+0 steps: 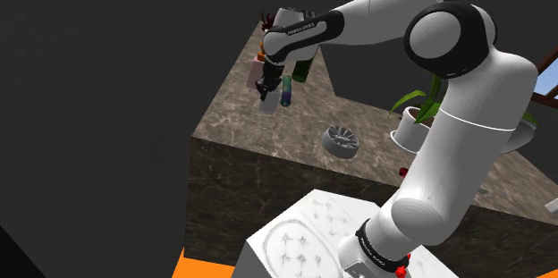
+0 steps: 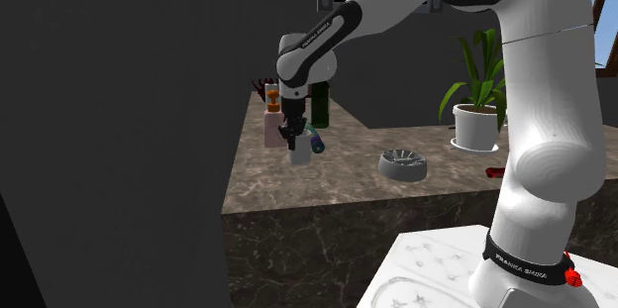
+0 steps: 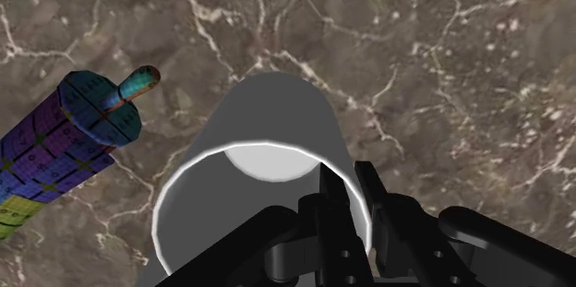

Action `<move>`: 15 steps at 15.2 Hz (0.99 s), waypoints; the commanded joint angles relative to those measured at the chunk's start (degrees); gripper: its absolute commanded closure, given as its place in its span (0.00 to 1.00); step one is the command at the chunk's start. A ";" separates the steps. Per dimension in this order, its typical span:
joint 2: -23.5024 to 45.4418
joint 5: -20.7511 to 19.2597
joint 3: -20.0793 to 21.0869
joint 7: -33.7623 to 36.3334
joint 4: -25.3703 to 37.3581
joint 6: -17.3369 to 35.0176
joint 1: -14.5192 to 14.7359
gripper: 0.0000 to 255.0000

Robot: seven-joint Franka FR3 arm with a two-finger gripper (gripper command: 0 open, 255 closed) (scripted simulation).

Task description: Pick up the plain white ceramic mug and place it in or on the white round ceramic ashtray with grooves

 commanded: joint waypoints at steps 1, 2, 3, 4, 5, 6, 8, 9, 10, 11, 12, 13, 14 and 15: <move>-0.51 -0.05 0.01 0.10 0.55 -1.04 0.06 1.00; -0.88 -0.07 0.01 0.11 0.85 -1.71 0.07 1.00; -1.22 -0.10 0.00 0.12 1.20 -2.40 0.08 1.00; -1.57 -0.12 -0.01 0.13 1.53 -3.08 0.09 1.00; -1.91 -0.14 -0.01 0.13 1.88 -3.77 0.09 1.00; -2.24 -0.16 -0.02 0.14 2.24 -4.46 0.10 1.00; -2.86 -0.20 -0.03 0.15 3.01 -5.85 0.11 1.00; -3.16 -0.22 -0.03 0.16 3.41 -6.54 0.12 1.00; -3.44 -0.24 -0.04 0.16 3.82 -7.24 0.12 1.00; -3.72 -0.26 -0.04 0.16 4.25 -7.94 0.13 1.00; -3.98 -0.27 -0.04 0.17 4.69 -8.65 0.13 1.00; -4.24 -0.29 -0.05 0.17 5.14 -9.35 0.14 1.00; -4.48 -0.30 -0.05 0.17 5.61 -10.06 0.14 1.00; -4.71 -0.32 -0.05 0.17 6.09 -10.78 0.14 1.00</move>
